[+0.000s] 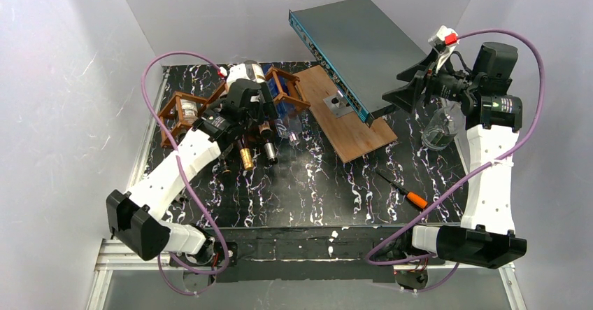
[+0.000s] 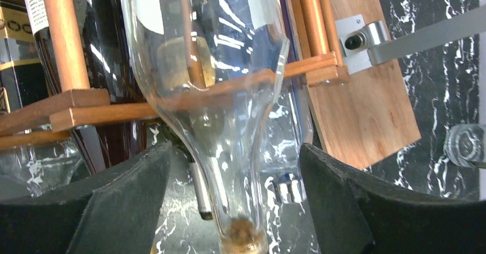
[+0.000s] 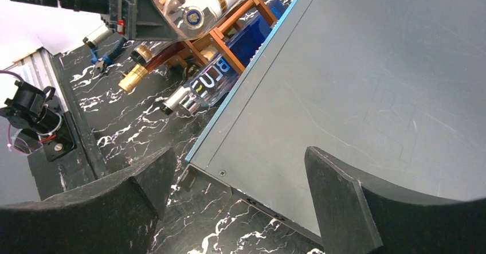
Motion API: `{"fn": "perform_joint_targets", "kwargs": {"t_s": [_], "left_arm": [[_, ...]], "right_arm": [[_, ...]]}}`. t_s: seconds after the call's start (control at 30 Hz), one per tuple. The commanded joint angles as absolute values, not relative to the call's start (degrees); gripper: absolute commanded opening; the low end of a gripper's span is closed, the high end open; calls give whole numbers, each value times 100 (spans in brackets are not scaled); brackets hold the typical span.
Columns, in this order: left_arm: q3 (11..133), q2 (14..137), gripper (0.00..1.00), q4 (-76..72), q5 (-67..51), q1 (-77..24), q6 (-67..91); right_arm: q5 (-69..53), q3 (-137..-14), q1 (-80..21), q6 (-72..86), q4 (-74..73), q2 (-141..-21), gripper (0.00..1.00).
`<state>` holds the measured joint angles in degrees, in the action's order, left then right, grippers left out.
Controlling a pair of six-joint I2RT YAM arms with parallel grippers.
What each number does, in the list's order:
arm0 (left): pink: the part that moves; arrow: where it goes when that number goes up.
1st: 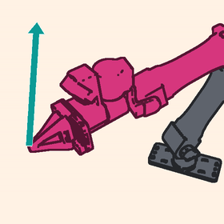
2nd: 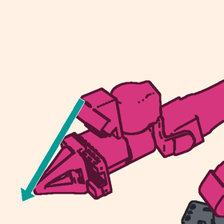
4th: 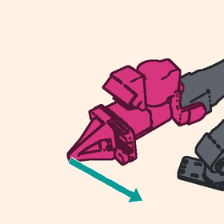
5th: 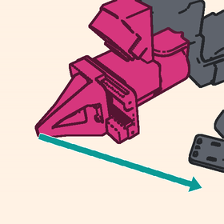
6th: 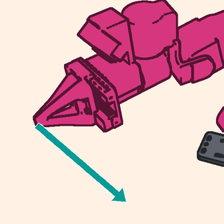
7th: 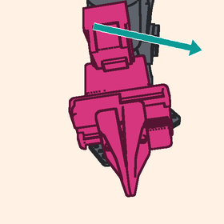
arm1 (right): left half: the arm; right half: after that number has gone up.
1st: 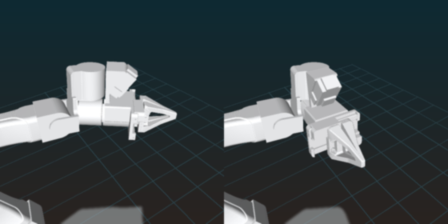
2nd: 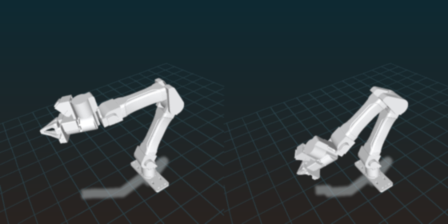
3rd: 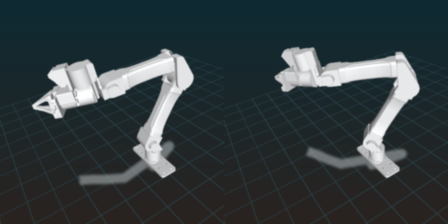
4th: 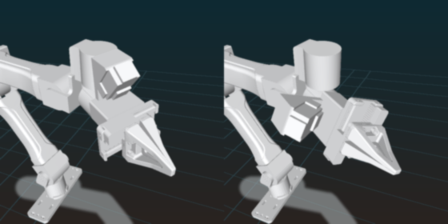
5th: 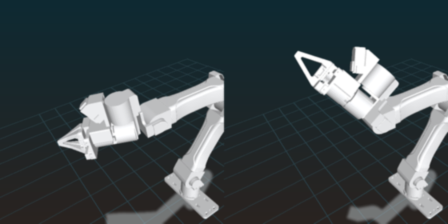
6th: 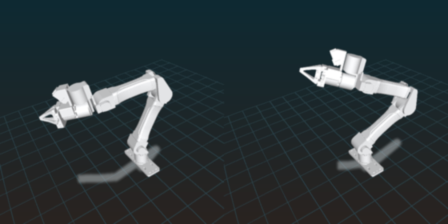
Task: Take the wine bottle off the wine rack
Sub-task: Pick up the wine bottle from the wine rack.
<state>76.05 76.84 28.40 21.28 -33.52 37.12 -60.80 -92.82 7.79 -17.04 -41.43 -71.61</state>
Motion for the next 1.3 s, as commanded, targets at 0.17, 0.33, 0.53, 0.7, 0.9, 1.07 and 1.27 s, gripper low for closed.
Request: {"fn": "perform_joint_targets", "kwargs": {"t_s": [0.17,0.33,0.53,0.7,0.9,1.07,1.27], "left_arm": [[7205,7857,71,2040,2614,-3322,3557],[7182,7986,68,2013,2634,-3322,3576],[7133,8096,64,1963,2690,-3322,3646],[7088,8147,63,1936,2689,-3339,3677],[7035,8147,61,1925,2699,-3374,3683],[7039,8131,46,1907,2707,-3399,3618],[7096,7943,15,1914,2698,-3483,3409]], "right_arm": [[-6213,-9190,753,-1682,-3975,-7014,92],[-6231,-9123,751,-1670,-3947,-6984,92],[-6231,-9070,748,-1662,-3927,-6962,92],[-6223,-9074,752,-1661,-3920,-6961,92],[-6214,-9071,755,-1661,-3912,-6957,92],[-6231,-9072,756,-1661,-3919,-6945,92],[-6231,-9070,748,-1652,-3920,-6935,92]]}}
